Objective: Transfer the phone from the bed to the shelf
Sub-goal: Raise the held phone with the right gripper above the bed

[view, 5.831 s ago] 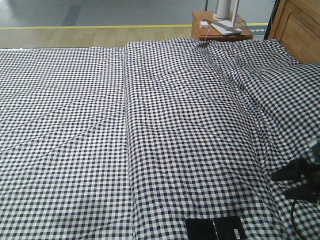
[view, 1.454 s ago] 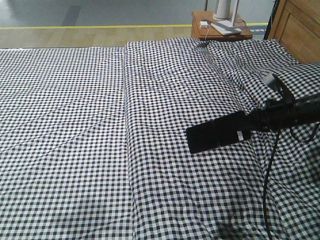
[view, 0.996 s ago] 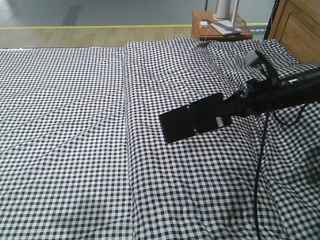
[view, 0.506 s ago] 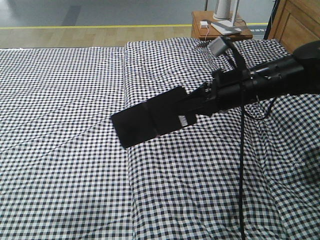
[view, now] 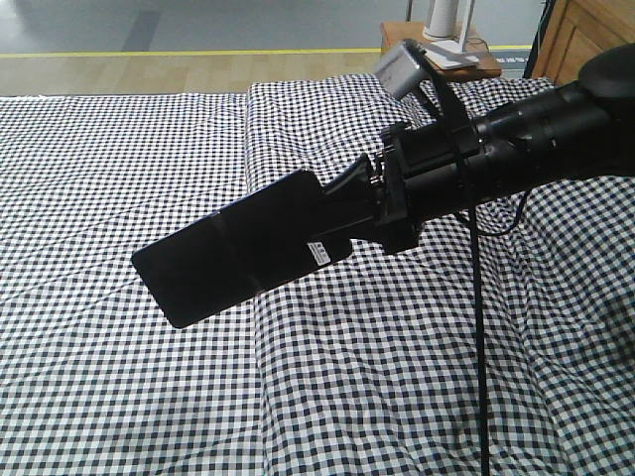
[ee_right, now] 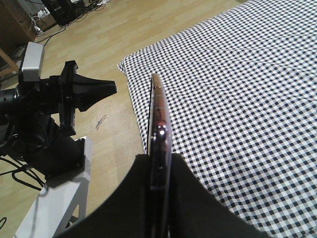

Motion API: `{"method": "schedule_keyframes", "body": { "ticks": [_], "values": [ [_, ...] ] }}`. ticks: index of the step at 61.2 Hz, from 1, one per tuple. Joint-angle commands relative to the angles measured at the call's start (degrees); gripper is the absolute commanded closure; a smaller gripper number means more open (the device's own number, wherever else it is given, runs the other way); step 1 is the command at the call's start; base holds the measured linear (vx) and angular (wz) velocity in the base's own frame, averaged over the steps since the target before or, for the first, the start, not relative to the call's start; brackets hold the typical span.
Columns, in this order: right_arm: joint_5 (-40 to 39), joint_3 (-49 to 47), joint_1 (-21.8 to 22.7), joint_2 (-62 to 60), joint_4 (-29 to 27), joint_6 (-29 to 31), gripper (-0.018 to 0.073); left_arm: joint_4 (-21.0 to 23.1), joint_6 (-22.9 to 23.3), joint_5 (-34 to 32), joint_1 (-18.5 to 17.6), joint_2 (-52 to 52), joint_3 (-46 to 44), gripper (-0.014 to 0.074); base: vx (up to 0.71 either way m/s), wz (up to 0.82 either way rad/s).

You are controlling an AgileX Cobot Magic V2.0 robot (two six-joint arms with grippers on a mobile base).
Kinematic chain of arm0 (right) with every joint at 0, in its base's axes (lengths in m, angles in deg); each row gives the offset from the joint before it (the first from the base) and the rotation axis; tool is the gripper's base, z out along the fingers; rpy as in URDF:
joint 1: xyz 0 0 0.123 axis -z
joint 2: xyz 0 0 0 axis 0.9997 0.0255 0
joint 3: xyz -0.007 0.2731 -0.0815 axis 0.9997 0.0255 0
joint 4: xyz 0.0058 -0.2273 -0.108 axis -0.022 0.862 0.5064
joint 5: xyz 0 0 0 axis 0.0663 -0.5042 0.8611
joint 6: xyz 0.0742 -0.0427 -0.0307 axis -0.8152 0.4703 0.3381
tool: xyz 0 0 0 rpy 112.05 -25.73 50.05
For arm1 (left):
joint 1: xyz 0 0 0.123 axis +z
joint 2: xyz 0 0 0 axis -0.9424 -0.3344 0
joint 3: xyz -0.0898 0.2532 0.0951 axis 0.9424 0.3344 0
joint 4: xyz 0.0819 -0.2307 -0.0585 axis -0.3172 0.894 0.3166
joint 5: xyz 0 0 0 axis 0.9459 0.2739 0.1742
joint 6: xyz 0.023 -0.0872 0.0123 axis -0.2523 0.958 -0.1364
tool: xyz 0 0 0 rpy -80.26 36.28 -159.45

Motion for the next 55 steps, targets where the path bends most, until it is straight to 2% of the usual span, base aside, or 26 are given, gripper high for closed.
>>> {"method": "schedule_keyframes", "body": {
  "ticks": [1,16,55],
  "values": [
    [4.3,-1.4,0.0,-3.5,-5.1,-0.2,0.0562,0.5,0.3,-4.2,-0.4,0.2,-1.3,0.0595,0.00,0.00],
    [4.3,-1.4,0.0,-4.0,-1.8,-3.0,0.0562,0.5,0.3,-4.2,-0.4,0.2,-1.3,0.0595,0.00,0.00],
    [4.3,-1.4,0.1,-4.0,-1.8,-2.9,0.0561,0.5,0.3,-4.2,-0.4,0.2,-1.3,0.0595,0.00,0.00]
  ]
}}
